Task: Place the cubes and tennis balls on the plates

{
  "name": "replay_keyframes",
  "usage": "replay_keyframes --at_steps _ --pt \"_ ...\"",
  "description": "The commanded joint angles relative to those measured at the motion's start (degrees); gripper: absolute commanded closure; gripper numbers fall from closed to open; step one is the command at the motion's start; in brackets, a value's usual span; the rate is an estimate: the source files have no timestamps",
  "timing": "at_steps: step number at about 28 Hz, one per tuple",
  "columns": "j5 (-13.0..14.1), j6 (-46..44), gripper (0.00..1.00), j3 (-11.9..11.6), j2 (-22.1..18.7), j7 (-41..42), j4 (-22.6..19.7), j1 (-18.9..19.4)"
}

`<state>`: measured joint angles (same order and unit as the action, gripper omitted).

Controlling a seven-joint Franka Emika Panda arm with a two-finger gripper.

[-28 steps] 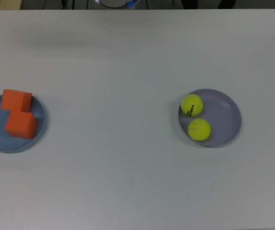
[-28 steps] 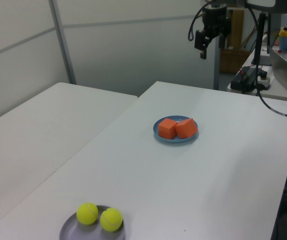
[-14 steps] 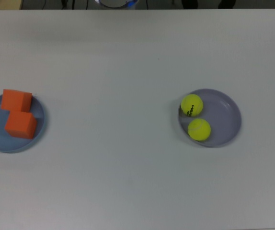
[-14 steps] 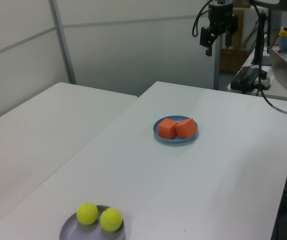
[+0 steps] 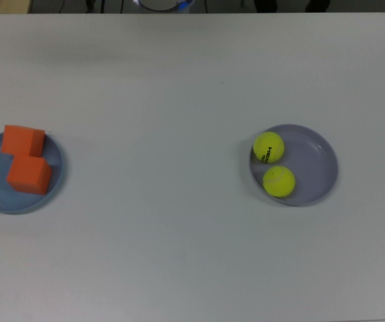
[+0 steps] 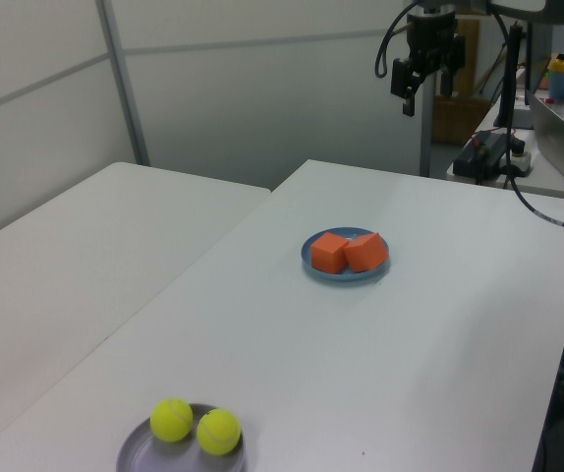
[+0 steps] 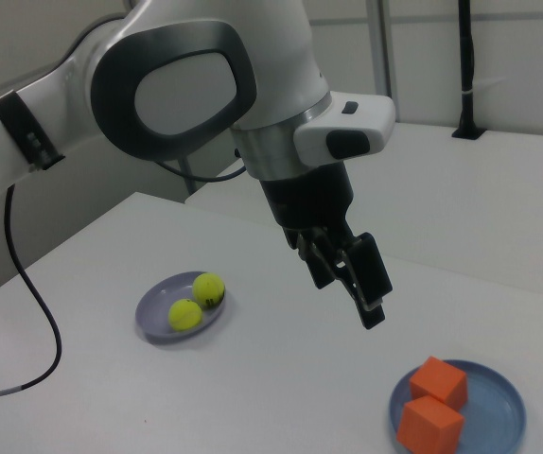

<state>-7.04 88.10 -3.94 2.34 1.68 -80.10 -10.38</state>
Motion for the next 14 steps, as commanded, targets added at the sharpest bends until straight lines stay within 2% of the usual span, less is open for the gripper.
replay_keyframes --at_steps 1,4,14 --pt "1.68 -0.74 0.00 0.68 -0.76 -0.97 -0.67 0.36" --pt "3.61 -0.83 0.00 0.68 -0.93 -0.80 -0.50 0.53" --pt "3.70 -0.83 0.00 0.68 -1.11 -1.23 -0.41 0.62"
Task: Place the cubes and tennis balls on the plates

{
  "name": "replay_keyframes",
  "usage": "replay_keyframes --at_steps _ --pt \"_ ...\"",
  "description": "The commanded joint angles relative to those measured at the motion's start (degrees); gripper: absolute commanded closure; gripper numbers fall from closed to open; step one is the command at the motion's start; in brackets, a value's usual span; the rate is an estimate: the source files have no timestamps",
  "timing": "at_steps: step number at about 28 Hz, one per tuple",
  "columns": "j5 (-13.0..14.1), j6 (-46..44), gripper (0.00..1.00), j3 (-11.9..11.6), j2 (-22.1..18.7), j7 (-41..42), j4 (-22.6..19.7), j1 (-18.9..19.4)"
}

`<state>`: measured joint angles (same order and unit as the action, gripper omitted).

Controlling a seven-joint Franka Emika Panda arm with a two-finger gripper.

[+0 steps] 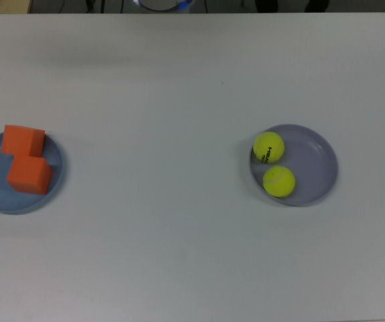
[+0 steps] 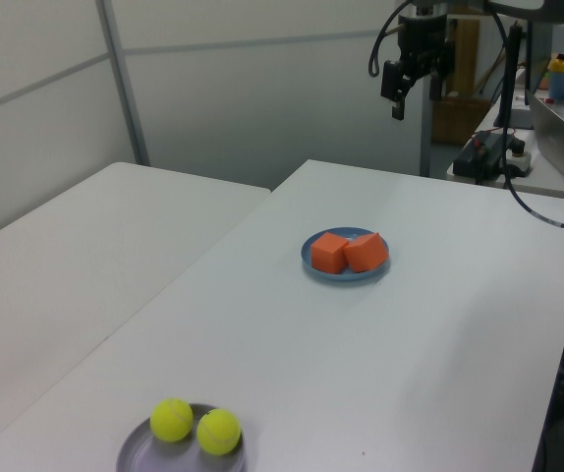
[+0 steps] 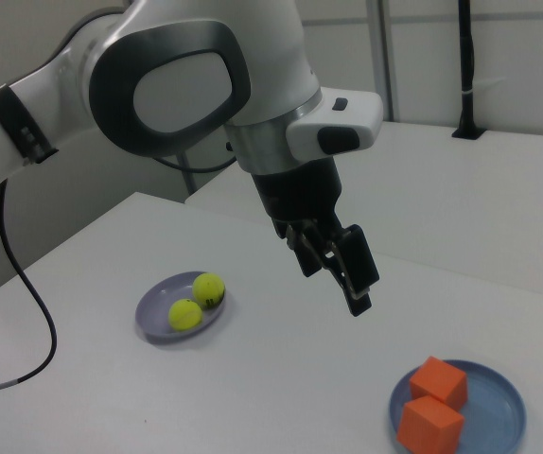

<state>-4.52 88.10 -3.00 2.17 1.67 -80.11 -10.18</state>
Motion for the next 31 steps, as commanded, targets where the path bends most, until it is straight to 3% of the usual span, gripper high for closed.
replay_keyframes --at_steps 1,31 --pt "1.10 -0.92 0.00 -0.25 -0.94 -1.24 -0.40 0.33" --pt "1.18 -1.44 0.00 -0.17 -1.30 -3.17 -0.40 0.33"
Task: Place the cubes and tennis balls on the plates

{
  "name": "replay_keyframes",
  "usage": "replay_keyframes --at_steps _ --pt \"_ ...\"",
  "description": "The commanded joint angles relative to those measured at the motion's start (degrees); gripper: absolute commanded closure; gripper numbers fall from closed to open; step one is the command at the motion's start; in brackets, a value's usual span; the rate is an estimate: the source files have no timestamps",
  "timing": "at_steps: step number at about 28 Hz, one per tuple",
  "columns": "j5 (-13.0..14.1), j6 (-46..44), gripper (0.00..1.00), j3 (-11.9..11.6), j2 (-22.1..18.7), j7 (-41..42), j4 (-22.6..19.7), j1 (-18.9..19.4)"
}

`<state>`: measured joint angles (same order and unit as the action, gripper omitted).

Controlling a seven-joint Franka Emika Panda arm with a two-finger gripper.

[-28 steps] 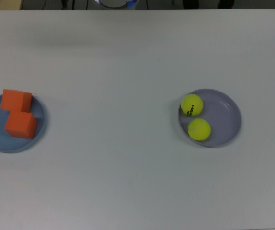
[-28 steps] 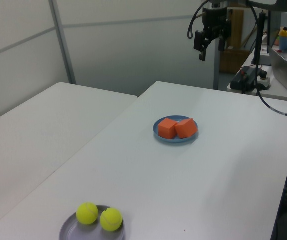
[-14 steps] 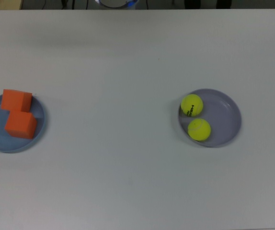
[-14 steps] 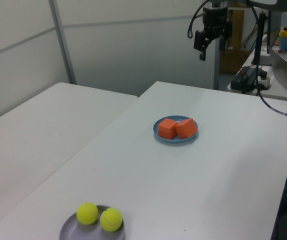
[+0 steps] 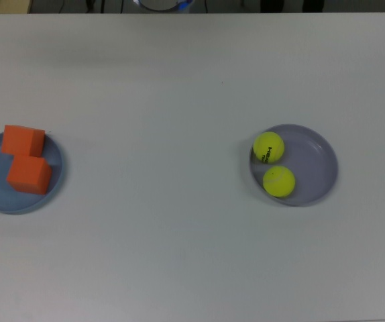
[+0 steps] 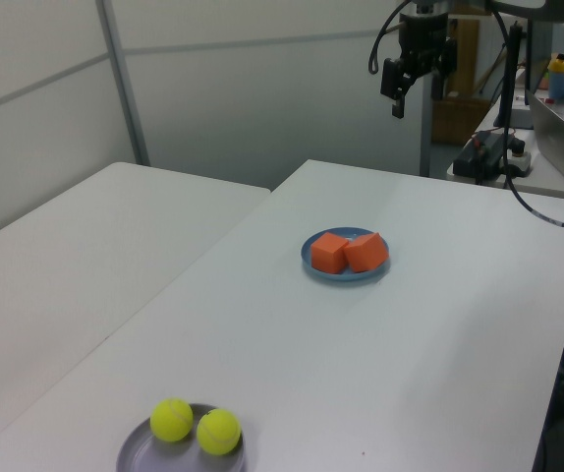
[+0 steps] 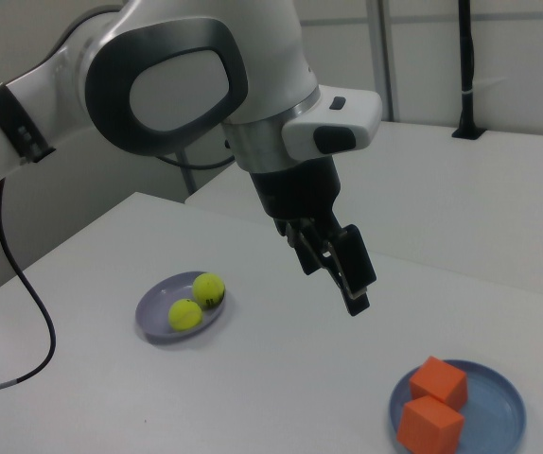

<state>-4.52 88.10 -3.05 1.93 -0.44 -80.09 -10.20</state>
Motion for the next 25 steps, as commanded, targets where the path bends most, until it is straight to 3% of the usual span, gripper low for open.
replay_keyframes --at_steps 1,15,25 --pt "1.18 -1.53 0.00 -0.12 -1.05 -1.05 -0.42 0.35" --pt "1.18 -3.20 0.00 0.67 -1.93 -1.32 -0.42 0.44" --pt "2.85 -3.81 0.00 0.67 -2.37 -1.32 -0.42 0.35"
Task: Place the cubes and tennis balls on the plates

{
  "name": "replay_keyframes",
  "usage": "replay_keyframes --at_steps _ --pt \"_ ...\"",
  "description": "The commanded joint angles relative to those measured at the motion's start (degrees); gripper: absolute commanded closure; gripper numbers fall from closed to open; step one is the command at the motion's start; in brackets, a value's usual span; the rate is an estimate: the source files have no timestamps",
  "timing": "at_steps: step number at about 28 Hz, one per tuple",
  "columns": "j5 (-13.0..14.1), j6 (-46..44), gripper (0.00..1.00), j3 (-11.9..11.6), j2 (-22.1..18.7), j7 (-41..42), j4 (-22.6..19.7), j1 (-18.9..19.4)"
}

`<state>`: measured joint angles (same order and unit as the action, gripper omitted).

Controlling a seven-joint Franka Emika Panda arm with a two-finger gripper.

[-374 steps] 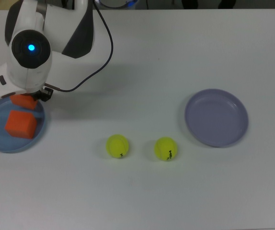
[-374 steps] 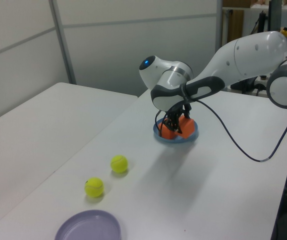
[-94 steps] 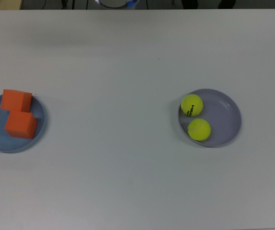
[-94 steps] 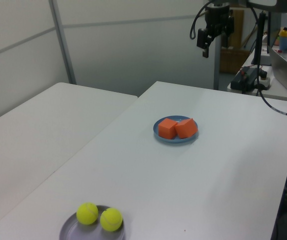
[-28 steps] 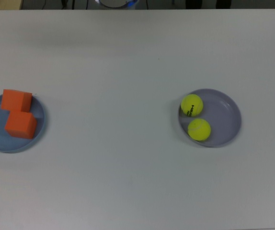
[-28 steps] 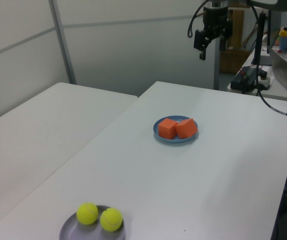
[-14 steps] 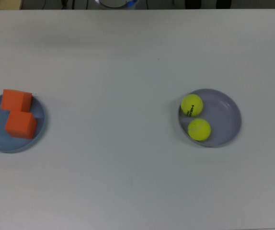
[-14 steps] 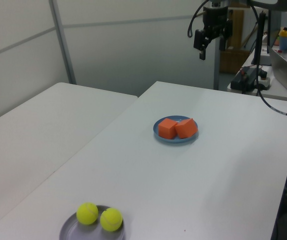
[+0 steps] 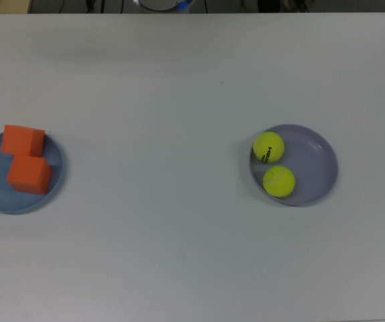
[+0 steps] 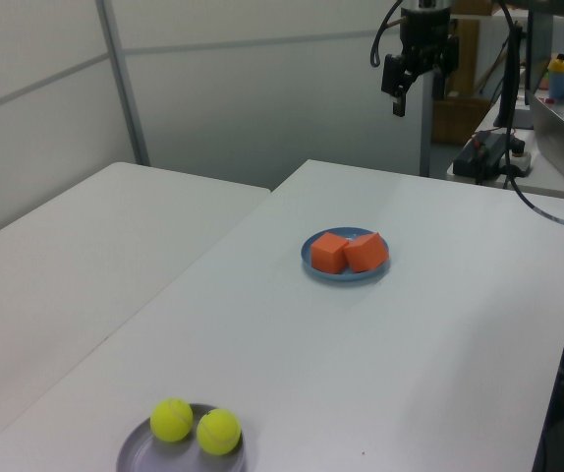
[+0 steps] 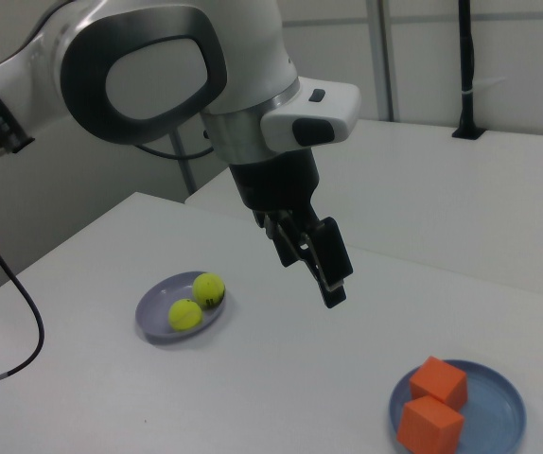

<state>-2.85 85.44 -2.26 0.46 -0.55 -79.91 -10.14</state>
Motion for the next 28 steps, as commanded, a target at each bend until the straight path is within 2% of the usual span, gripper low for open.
replay_keyframes --at_steps 1,28 --pt "1.18 -0.98 0.00 -0.11 -0.90 -1.21 -0.60 0.30" --pt "1.36 -1.16 0.00 0.50 -0.99 -1.30 -0.60 0.39"
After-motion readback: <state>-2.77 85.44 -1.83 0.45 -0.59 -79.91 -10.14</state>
